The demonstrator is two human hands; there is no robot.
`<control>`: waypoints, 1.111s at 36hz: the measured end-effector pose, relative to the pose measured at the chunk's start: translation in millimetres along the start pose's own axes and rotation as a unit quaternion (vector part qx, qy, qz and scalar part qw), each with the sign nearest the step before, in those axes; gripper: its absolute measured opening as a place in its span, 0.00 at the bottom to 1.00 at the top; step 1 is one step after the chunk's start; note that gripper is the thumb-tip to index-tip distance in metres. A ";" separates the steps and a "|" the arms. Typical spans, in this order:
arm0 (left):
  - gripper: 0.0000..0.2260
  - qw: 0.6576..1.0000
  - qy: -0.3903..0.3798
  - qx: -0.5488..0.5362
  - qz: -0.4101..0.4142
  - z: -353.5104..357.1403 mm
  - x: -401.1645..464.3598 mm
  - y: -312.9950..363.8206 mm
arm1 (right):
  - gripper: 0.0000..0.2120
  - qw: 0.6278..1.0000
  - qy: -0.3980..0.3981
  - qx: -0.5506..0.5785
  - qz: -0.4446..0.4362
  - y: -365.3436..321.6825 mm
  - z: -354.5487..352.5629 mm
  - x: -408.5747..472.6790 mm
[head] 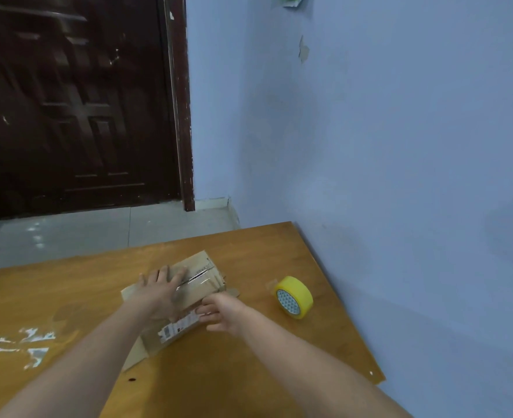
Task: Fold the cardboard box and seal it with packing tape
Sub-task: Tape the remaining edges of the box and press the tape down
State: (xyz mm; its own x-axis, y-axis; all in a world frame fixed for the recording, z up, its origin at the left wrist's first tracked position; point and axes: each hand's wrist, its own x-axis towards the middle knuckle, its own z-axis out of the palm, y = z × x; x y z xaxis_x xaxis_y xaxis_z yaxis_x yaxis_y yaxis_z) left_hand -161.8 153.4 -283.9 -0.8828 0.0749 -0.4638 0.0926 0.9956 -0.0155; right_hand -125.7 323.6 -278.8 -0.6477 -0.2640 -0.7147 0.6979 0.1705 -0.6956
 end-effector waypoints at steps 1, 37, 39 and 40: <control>0.53 1.000 -0.005 0.010 0.004 -2.8 -0.7 -0.9 | 0.15 1.000 0.008 -0.004 -0.003 -3.2 -6.6 -0.6; 0.26 0.987 -0.030 0.000 0.159 -29.5 63.8 167.1 | 0.18 0.844 0.184 -0.503 -0.019 -25.0 -244.2 45.8; 0.25 0.987 -0.051 -0.007 0.152 -18.0 69.4 180.1 | 0.20 0.863 0.167 -0.476 -0.002 -19.6 -245.4 54.5; 0.25 0.987 -0.059 -0.011 0.150 -12.7 72.0 185.6 | 0.22 0.872 0.160 -0.462 0.007 -17.6 -245.6 58.2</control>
State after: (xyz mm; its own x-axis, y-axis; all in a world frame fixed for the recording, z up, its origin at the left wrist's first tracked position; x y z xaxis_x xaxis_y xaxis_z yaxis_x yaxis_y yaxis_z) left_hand -214.0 344.3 -308.9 -0.7574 0.3599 -0.5448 0.3297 0.9310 0.1566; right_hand -250.7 538.4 -326.3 -0.7967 -0.0017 -0.6044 0.2589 0.9027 -0.3438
